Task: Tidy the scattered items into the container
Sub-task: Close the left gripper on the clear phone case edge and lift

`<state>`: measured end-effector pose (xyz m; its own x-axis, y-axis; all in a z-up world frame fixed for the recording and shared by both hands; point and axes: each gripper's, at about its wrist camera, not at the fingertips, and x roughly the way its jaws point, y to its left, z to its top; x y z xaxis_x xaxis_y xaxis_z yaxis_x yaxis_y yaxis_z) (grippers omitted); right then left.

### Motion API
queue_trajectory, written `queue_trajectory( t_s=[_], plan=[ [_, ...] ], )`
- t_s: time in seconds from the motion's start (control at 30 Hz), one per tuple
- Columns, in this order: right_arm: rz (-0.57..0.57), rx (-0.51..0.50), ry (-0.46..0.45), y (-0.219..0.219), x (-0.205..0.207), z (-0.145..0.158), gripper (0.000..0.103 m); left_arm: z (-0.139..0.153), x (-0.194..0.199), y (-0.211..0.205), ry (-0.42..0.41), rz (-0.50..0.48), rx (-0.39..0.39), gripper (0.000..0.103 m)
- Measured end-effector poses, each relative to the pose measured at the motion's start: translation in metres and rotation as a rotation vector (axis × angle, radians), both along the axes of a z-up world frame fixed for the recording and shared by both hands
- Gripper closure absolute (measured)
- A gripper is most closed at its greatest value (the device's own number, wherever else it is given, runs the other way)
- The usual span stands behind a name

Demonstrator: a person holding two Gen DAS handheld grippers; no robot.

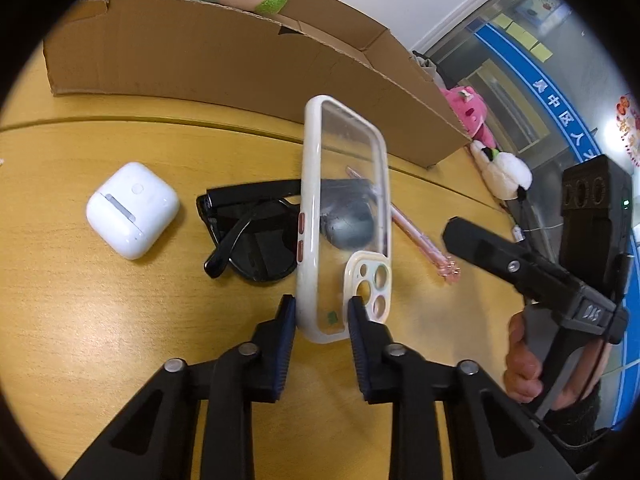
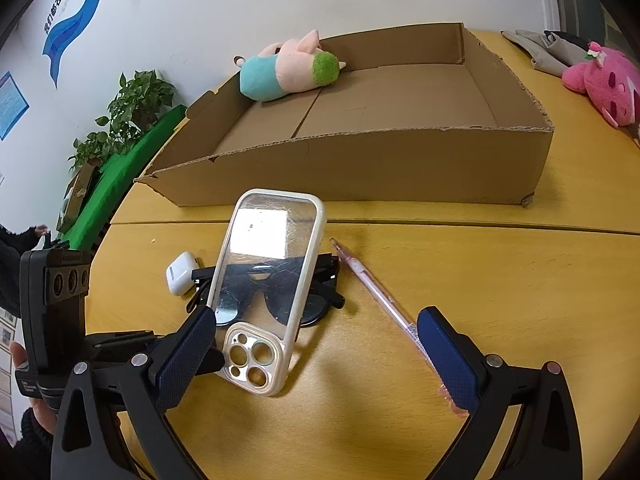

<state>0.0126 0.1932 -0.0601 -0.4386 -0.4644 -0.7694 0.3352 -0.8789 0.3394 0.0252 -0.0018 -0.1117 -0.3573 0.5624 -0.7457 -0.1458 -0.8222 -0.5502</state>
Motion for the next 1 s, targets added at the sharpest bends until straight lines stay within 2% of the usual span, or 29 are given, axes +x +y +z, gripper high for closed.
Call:
queue_trajectory(
  t_s=[0.3,0.47,0.6,0.67,0.7,0.73,0.83,0.9,1.0],
  plan=[
    [0.075,-0.054,-0.071,-0.016,0.000,-0.019,0.002,0.000,0.008,0.011,0.001,-0.041,0.030,0.085],
    [0.095,-0.124,-0.135,-0.023,-0.004,-0.036,0.014,0.002,0.010,0.015,0.008,-0.055,0.029,0.085],
    [0.097,-0.150,-0.124,-0.026,-0.004,-0.038,0.015,0.003,0.011,0.018,0.010,-0.061,0.019,0.085],
    [0.090,-0.152,-0.126,-0.025,-0.004,-0.039,0.021,0.003,0.011,0.017,0.004,-0.060,0.020,0.085],
    [0.086,-0.145,-0.126,-0.025,-0.004,-0.038,0.029,0.002,0.012,0.017,0.002,-0.059,0.018,0.085],
    [0.080,-0.138,-0.126,-0.024,-0.004,-0.039,0.042,0.002,0.013,0.017,0.001,-0.059,0.017,0.084],
    [0.064,-0.180,-0.132,-0.016,-0.006,-0.040,0.059,0.000,0.015,0.016,-0.004,-0.055,0.024,0.084],
    [0.066,-0.210,-0.134,-0.012,-0.006,-0.039,0.063,-0.001,0.016,0.016,-0.005,-0.056,0.029,0.085],
    [0.079,-0.221,-0.127,-0.010,-0.005,-0.037,0.061,0.000,0.018,0.015,0.000,-0.059,0.035,0.085]
  ],
)
